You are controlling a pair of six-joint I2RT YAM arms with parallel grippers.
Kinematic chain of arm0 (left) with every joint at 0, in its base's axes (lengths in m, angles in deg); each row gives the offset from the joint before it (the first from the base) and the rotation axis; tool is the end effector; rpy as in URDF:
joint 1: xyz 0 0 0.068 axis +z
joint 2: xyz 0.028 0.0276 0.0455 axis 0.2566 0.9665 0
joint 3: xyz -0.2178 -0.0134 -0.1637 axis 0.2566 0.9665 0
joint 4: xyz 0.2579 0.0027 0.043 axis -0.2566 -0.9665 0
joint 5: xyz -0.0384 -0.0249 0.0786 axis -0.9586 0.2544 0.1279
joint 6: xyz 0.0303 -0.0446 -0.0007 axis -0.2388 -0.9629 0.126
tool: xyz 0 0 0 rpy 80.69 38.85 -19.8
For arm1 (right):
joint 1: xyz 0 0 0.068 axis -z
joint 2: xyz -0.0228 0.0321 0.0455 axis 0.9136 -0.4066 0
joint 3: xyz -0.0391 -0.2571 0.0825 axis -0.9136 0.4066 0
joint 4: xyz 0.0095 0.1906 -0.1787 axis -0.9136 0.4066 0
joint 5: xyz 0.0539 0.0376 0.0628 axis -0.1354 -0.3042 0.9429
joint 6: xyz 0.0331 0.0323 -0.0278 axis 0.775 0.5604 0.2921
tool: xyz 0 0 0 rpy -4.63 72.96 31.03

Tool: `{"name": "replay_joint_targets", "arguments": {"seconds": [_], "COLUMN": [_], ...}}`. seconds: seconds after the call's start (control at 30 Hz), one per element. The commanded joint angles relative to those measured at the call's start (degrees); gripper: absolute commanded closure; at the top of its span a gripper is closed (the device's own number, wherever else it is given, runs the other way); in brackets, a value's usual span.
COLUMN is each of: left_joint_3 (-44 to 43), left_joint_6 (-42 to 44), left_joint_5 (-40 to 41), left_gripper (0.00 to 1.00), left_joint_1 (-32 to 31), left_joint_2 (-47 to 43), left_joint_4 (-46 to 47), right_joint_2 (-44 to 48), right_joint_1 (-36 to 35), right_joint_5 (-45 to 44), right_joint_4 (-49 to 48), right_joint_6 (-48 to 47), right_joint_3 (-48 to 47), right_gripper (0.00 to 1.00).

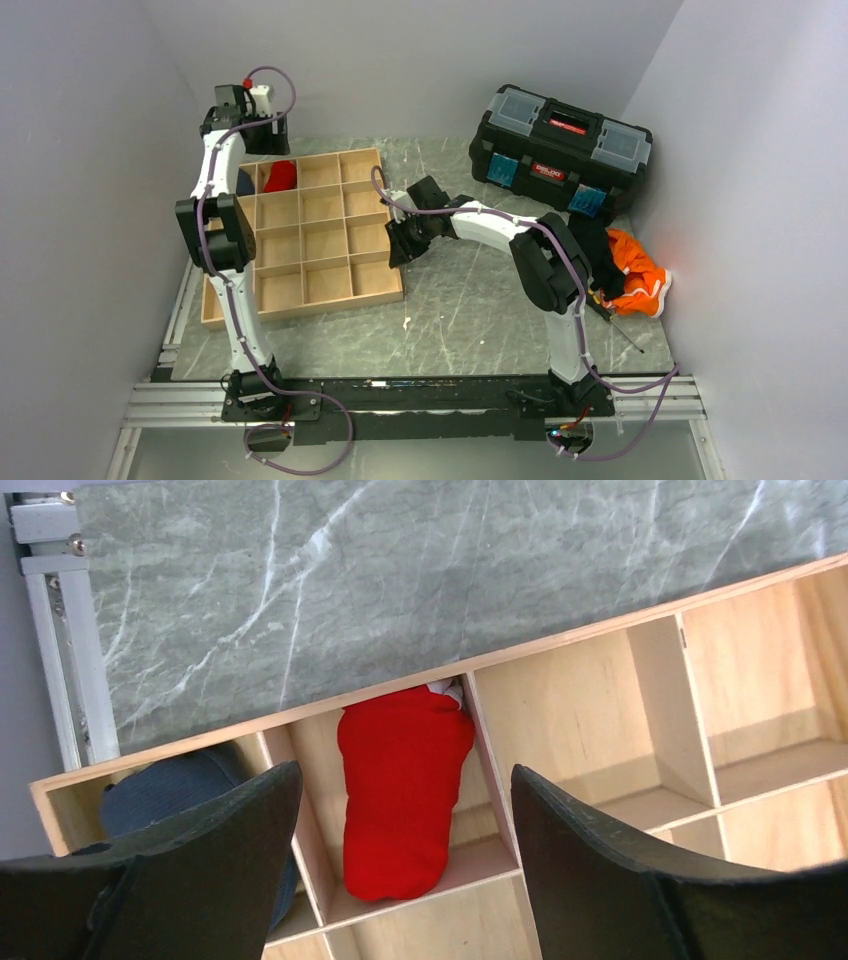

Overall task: Roll the underwear
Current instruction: Place the underwear in the storage box.

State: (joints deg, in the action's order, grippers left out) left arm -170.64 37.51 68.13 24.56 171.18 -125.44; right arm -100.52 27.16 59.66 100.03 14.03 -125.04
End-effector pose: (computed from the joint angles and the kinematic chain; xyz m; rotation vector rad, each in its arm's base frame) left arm 0.5214 0.0798 0.2733 0.0467 2.3017 -0.1584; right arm 0.3323 0.2911 0.1696 -1.0160 2.4215 0.9621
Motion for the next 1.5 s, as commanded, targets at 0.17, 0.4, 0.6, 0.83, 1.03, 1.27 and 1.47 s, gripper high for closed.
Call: {"name": "replay_joint_targets", "arguments": {"seconds": [0.17,0.4,0.6,0.83,1.03,1.27,1.47], "left_joint_3": [-1.44,-2.96,-2.16,-1.25,-2.32,-1.70,-1.55], "left_joint_6": [7.20,10.07,12.16,12.59,13.58,14.95,13.73], "left_joint_5": [10.67,15.86,21.76,26.87,29.26,30.38,27.04], "left_gripper": [0.25,0.22,0.18,0.15,0.14,0.15,0.14], "left_joint_1": [-3.23,-4.82,-5.93,-5.85,-5.65,-5.06,-4.44], "left_joint_2": [5.25,8.46,8.86,8.23,8.83,9.37,8.37], "left_joint_4": [0.57,0.13,0.49,2.05,1.82,1.32,0.91], "right_joint_2": [-4.14,-4.50,-4.65,-4.79,-4.53,-4.69,-4.72], "right_joint_1": [-2.77,-2.74,-2.67,-2.68,-2.65,-2.74,-2.82], "right_joint_5": [3.36,3.37,3.52,3.75,3.69,4.03,3.98], "right_joint_4": [3.10,3.18,3.18,3.22,3.11,2.99,2.98], "right_joint_6": [-3.91,-4.12,-4.12,-4.04,-4.12,-3.94,-3.86], "right_joint_3": [0.64,0.61,0.62,0.64,0.85,1.05,0.82], "right_gripper": [1.00,1.00,1.00,1.00,1.00,1.00,1.00]}}
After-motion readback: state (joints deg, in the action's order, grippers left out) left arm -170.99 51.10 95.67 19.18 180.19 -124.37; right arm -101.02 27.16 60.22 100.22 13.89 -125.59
